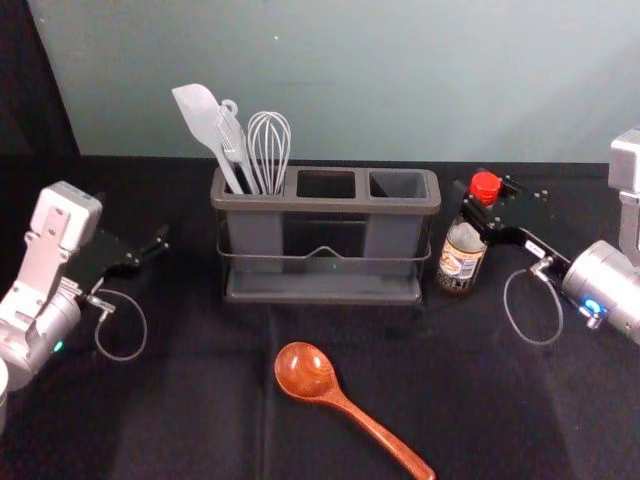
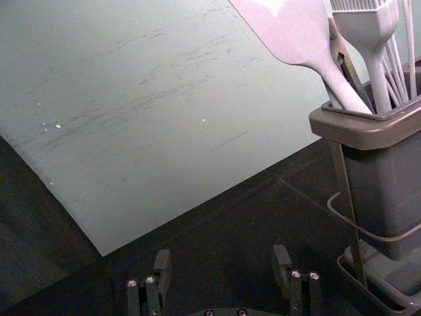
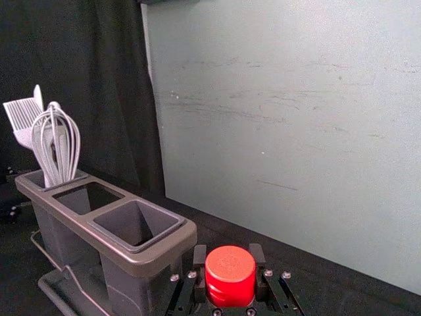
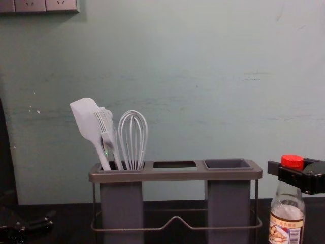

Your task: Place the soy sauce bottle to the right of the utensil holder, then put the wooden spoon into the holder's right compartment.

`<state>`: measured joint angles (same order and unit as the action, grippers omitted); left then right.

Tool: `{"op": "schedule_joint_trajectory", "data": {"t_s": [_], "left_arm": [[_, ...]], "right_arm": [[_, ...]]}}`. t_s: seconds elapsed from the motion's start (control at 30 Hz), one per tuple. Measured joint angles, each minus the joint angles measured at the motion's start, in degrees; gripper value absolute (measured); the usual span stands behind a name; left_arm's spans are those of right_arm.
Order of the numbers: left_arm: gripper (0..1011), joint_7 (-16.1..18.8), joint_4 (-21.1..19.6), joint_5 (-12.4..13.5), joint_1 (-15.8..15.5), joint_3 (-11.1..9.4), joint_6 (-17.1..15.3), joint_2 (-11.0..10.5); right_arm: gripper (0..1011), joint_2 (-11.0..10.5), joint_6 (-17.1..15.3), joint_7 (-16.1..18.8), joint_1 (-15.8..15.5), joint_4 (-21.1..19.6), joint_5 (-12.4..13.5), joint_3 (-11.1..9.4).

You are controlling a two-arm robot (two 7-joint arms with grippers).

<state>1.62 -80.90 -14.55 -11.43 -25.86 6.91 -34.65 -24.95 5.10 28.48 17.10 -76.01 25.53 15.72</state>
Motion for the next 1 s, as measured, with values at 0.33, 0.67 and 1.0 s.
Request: {"op": "schedule_joint_trajectory", "data": {"t_s": [0.33, 0.67, 1.0], "left_arm": [[1005, 0.0, 0.0, 0.0, 0.0, 0.0, 0.0, 0.0], [1005, 0.0, 0.0, 0.0, 0.0, 0.0, 0.0, 0.0], [1005, 0.0, 0.0, 0.0, 0.0, 0.0, 0.0, 0.0]], "right_arm": [[445, -0.02, -0.02, 0.0, -0.04, -0.09, 0.02, -0.04], [760, -0.07, -0.01, -0.02, -0.09, -0.13, 0.03, -0.1], [1000, -0.09, 0.01, -0.02, -0.1, -0.18, 0.03, -0.12]]}}
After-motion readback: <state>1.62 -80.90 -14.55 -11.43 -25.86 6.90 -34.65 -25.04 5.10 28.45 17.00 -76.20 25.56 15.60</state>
